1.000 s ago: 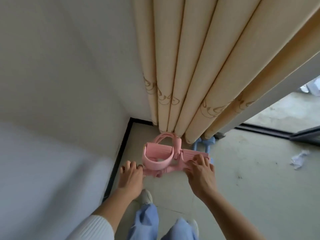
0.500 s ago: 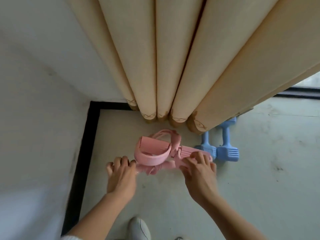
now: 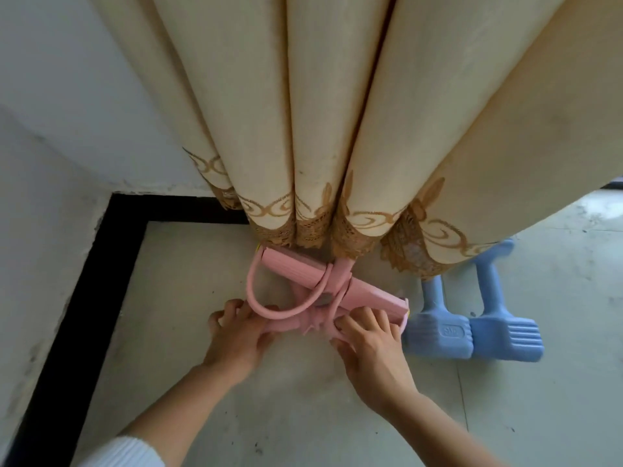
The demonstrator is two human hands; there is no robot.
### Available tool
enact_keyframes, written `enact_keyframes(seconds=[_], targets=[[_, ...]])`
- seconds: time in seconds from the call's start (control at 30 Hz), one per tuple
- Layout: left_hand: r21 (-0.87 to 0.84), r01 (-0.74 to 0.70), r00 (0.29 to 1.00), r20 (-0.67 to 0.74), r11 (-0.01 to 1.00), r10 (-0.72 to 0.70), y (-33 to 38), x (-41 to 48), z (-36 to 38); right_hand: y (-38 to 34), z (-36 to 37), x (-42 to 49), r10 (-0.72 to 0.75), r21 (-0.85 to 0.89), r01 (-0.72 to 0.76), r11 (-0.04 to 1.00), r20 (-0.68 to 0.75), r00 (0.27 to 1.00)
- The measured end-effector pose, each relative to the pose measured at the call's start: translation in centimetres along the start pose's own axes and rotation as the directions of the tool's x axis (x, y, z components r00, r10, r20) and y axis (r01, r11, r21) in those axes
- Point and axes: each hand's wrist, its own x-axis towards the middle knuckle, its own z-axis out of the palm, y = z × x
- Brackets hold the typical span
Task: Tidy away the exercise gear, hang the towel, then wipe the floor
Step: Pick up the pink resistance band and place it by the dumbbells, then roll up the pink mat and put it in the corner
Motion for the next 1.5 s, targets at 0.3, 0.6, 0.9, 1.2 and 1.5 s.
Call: enact_keyframes(seconds=[0.3, 0.6, 0.9, 1.2, 1.5], targets=[[-0.206, 0.451, 0.887, 0.207, 0.868, -0.412, 0.4, -1.1, -0.8, 0.3, -1.1, -0.2, -0.008, -0.07, 0.032, 0.997, 0.315, 0.949], [-0.262, 0.35, 0.916, 0.297, 0.899, -0.27, 1.1, -2.4, -5.7, 0.1, -2.4, 0.4, 0.015, -0.243, 0.092, 0.966, 0.403, 0.915], [-0.368, 0.407, 0.913, 0.181, 0.836, -0.365, 7.5, -13.5, -21.8, -9.6, -18.7, -2.9, 0.029, -0.175, 0.062, 0.983, 0.474, 0.88], [-0.297, 0.375, 0.921, 0.009, 0.878, -0.39, 13.6, -29.1, -40.3, -24.3, -38.8, -5.8, -0.117, -0.029, 0.147, 0.989, 0.466, 0.877], [-0.363, 0.598, 0.713, -0.165, 0.714, -0.681, 24.1, -43.8, -44.6, -27.9, -50.0, -12.6, -0.412, 0.046, 0.461, 0.886, 0.532, 0.74]])
